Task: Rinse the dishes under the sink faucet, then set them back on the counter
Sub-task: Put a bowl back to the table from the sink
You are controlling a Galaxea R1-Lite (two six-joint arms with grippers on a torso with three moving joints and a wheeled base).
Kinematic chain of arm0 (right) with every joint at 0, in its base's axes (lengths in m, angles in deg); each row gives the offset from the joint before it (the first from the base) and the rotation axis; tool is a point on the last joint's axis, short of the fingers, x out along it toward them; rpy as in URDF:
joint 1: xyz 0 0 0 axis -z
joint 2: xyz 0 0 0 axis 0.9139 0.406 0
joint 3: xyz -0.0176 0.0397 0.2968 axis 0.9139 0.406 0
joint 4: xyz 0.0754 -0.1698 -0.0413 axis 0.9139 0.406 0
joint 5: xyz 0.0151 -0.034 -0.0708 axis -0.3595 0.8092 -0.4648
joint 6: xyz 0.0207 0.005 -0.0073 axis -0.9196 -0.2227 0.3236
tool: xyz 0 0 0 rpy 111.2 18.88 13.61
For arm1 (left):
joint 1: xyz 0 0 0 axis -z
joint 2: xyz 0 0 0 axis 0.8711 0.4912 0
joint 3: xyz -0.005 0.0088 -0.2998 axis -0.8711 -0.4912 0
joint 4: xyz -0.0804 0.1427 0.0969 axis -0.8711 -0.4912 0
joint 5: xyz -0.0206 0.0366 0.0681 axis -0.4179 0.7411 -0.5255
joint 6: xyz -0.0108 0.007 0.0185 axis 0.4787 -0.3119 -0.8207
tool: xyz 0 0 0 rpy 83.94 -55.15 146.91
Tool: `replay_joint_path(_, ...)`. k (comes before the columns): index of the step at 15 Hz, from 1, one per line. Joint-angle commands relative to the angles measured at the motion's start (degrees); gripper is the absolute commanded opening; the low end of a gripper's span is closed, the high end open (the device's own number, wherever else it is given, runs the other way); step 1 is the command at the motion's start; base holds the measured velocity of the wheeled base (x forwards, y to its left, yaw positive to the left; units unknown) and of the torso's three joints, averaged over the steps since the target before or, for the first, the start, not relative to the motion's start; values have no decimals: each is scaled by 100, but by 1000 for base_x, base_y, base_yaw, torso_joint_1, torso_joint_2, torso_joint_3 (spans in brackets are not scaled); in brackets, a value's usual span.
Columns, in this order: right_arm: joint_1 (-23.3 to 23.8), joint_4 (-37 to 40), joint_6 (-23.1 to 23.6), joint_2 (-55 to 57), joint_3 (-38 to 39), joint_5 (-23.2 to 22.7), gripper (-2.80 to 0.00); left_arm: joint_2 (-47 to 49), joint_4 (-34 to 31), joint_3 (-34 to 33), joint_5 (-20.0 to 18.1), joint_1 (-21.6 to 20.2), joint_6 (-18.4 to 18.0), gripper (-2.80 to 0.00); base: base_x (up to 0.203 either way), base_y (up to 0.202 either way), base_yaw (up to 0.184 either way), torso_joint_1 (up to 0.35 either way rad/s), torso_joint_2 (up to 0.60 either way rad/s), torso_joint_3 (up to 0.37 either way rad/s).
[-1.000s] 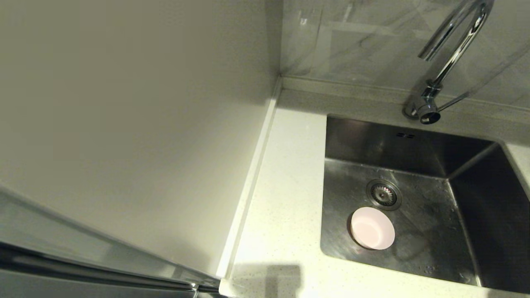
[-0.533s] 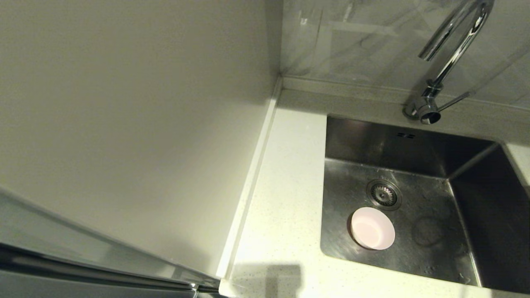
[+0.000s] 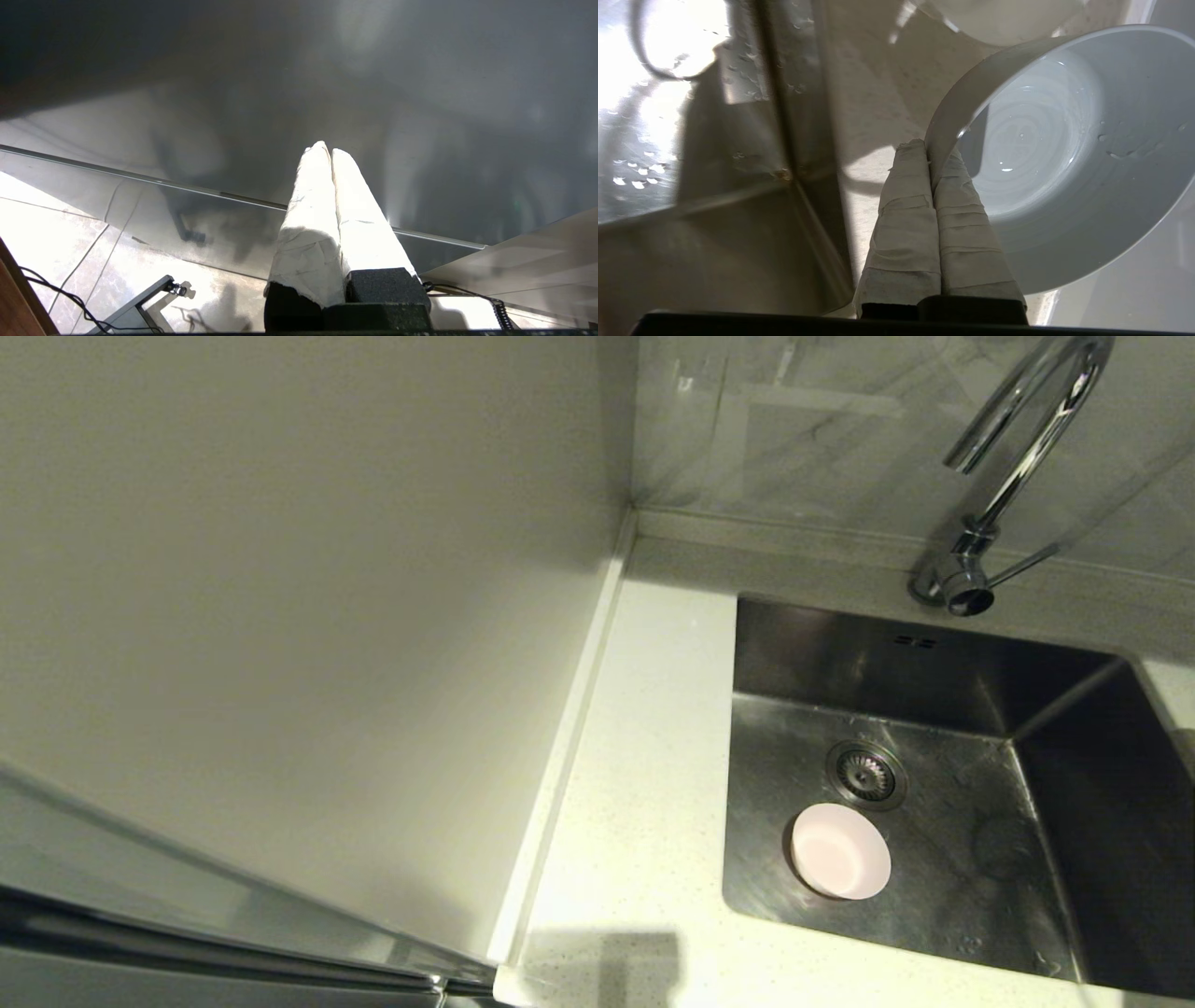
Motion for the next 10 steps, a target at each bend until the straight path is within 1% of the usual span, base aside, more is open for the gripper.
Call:
replay_joint_path(1,91,17,37,146,30,3,-280,-18,2,0,9,-2,2,-280,0,0,0,0,0,0)
replay_joint_path(3,113,9,132,184,90,3,-280,-18,2,0,3,3,2,-280,0,0,0,0,0,0)
replay_joint_path(4,155,6,343,189,137,0,-87,-18,2,0,7,-2,2,-280,0,0,0,0,0,0)
replay_joint_path(5,197,0,426,190,171,-6,0,-18,2,0,1,-2,2,-280,0,0,0,0,0,0)
replay_joint_path(10,214,-42,410,151,220,-6,0,-18,2,0,7,-2,2,-280,0,0,0,0,0,0)
